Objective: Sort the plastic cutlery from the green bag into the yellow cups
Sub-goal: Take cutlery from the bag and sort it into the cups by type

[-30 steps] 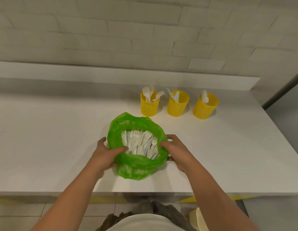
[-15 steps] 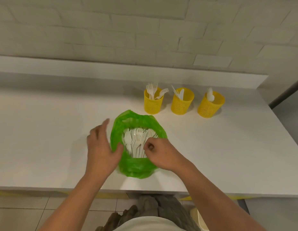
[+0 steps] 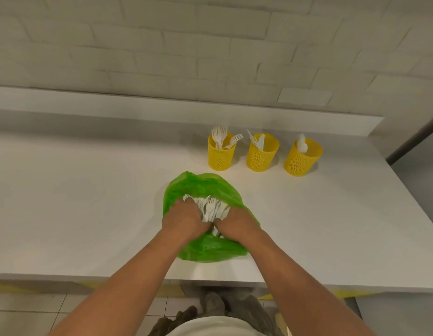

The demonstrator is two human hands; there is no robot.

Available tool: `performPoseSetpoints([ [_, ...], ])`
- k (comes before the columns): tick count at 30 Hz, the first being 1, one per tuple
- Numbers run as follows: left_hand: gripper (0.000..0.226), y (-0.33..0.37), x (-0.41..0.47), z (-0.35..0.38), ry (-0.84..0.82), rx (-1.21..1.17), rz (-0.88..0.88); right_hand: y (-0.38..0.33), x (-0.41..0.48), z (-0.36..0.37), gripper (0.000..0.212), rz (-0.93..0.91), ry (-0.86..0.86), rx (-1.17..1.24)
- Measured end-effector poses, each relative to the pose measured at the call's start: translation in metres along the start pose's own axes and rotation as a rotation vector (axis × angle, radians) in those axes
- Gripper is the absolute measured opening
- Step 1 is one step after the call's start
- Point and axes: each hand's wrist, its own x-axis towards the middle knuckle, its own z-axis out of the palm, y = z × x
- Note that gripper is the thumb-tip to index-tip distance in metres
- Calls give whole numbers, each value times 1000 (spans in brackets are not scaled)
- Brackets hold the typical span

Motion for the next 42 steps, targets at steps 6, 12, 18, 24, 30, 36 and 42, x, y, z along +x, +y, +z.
performPoseSetpoints([
  [6, 73, 2, -2, 7, 7, 40, -15, 5, 3, 11, 27, 40, -10, 191],
  [12, 43, -1, 3, -7, -47, 10, 38, 11, 6, 12, 31, 100, 12, 270],
  [18, 40, 4, 0, -18, -61, 49, 25, 7, 4, 18, 9, 142, 21, 486],
  [24, 39, 7, -2, -11, -103, 118, 72, 12, 8, 24, 17, 236, 55, 672],
  [30, 37, 2, 4, -6, -157, -64, 56, 13, 11, 26, 16, 188, 87, 684],
  [36, 41, 7, 1, -6, -160, -191, 78, 14, 17, 30, 43, 155, 133, 685],
  [42, 53, 9, -5, 1, -191, -318, 25, 19, 19, 30, 29, 168, 243, 711],
])
